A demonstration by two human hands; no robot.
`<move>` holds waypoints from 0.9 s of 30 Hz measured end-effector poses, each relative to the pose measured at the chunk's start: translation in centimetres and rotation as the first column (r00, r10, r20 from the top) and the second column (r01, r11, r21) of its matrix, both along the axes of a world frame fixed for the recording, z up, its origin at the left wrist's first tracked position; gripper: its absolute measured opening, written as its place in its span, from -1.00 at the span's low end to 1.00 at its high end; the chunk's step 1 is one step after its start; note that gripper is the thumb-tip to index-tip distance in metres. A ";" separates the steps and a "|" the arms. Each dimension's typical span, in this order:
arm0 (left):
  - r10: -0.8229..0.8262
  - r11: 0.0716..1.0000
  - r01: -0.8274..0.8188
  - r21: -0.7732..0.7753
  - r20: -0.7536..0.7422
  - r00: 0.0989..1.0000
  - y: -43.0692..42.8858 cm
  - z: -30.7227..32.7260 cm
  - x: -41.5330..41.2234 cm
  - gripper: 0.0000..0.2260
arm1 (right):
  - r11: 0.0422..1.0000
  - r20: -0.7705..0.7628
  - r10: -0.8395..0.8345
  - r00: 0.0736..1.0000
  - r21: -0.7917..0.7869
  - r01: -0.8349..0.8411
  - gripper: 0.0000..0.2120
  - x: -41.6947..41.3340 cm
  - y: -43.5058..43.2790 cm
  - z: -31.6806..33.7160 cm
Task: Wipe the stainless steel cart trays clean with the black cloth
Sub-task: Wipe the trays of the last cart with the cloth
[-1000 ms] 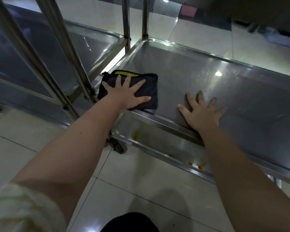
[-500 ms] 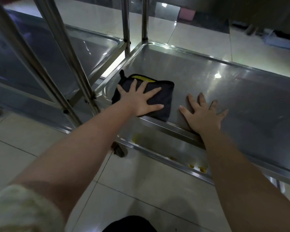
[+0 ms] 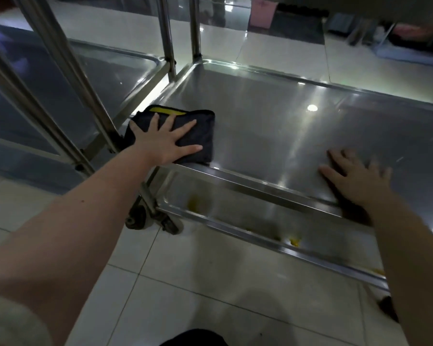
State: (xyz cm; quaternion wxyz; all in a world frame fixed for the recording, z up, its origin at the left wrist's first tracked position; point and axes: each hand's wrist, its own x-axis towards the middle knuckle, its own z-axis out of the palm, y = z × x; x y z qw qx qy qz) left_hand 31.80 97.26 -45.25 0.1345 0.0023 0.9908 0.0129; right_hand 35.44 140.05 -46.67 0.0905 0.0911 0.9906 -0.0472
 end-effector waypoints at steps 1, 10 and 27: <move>0.004 1.000 -0.004 0.015 -0.006 1.000 1.0 -0.1 0.0 -0.25 | 0.997 -0.004 -0.078 0.997 -0.014 0.078 -0.32 0.6 1.7 -0.1; -0.276 0.958 0.278 0.069 -0.040 0.960 21.3 -0.5 2.5 -0.26 | 0.994 -0.033 -0.106 0.994 0.027 0.106 -0.38 1.5 3.2 -0.8; -0.058 0.997 0.060 0.051 -0.048 0.997 14.3 -0.5 1.4 -0.28 | 0.977 0.032 -0.213 0.977 -0.006 0.213 -0.27 5.0 10.2 -0.3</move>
